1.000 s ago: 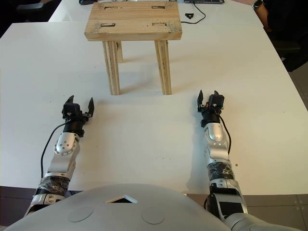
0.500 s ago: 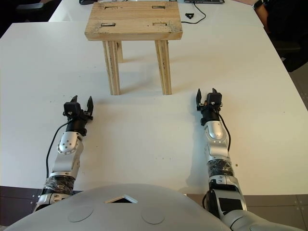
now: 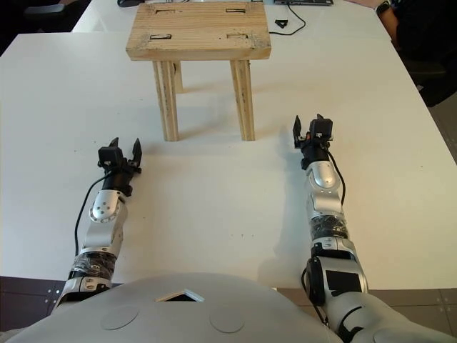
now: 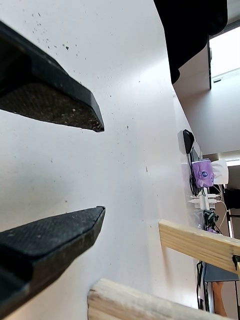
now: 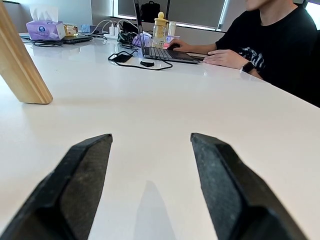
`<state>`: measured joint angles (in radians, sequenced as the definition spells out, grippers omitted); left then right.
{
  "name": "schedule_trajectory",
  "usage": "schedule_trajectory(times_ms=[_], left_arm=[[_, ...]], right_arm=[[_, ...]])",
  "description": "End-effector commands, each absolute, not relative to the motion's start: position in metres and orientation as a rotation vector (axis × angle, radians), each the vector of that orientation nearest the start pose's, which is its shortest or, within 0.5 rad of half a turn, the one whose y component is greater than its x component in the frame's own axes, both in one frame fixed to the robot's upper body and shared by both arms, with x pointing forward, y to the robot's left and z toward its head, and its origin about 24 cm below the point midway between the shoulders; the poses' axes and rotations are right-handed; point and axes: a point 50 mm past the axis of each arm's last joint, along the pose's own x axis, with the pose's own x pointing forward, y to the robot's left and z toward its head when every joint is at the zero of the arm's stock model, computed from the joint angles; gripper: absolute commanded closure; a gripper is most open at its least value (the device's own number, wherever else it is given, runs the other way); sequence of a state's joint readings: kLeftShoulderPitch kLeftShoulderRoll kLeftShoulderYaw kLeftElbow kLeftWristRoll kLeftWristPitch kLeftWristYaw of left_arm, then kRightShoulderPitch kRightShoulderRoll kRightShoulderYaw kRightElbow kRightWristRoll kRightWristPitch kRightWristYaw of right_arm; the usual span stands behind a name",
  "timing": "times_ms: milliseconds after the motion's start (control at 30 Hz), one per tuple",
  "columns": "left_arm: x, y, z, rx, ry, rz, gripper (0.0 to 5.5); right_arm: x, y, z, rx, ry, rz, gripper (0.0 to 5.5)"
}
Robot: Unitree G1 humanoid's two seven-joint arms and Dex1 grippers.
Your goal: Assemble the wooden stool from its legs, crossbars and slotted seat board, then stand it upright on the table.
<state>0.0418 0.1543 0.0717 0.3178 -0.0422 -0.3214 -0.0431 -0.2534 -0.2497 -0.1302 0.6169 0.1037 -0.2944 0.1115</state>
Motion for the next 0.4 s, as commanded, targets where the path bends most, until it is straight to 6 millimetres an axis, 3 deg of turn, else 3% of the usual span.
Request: schedule_trajectory(times_ms=[33,267,400], left_arm=[[0.237,0.198,-0.01,0.126,0.059,0.035,2.73],[0.253,0.192,-0.012,0.132,0.046,0.029,2.73],[0.262,0.185,-0.014,0.133,0.039,0.017,2.73]], right_arm=[[0.295,-0.237,0.014,-0.104,0.061,-0.06,2.61],[0.302,-0.237,0.012,-0.088,0.069,-0.078,2.61],[0.32,-0.218,0.024,-0.076,0.032,-0.036,2.61]])
